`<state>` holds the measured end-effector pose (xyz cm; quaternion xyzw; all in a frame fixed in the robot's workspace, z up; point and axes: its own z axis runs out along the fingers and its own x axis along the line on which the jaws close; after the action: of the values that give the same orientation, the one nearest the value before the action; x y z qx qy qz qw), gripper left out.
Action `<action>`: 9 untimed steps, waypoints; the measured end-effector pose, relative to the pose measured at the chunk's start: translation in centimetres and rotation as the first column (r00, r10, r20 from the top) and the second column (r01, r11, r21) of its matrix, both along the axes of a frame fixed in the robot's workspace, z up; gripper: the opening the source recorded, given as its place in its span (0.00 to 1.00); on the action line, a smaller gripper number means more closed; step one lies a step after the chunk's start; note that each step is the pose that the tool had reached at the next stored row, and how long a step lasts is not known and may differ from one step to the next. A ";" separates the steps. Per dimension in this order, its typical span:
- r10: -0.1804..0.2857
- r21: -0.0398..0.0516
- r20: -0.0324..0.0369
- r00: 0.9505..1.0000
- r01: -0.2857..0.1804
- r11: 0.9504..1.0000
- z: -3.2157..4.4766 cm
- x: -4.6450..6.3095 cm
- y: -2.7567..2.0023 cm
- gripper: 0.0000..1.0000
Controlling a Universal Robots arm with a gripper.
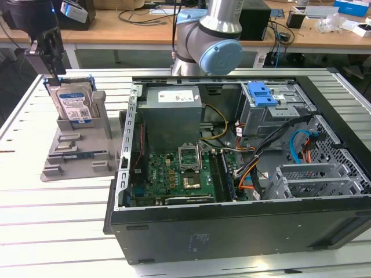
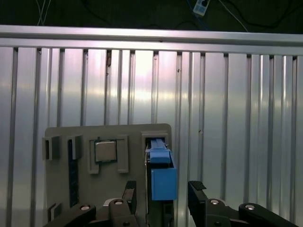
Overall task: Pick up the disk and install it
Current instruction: 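Pick up the disk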
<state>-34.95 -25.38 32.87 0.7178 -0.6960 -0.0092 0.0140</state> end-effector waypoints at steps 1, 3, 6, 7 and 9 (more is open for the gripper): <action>0.003 0.000 0.000 1.000 -0.003 1.000 -0.16 0.0 0.05 0.55; 0.022 0.000 0.000 1.000 -0.022 1.000 -0.50 -0.1 0.05 0.55; 0.052 0.000 0.000 0.999 -0.052 0.999 -1.33 -0.2 0.05 0.55; 0.054 0.000 0.000 0.999 -0.054 0.999 -1.53 -0.2 0.05 0.55; 0.055 0.000 0.000 0.998 -0.055 0.998 -2.13 -0.2 0.05 0.55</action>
<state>-35.13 -25.33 30.74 0.7367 -0.6760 -0.0089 0.0143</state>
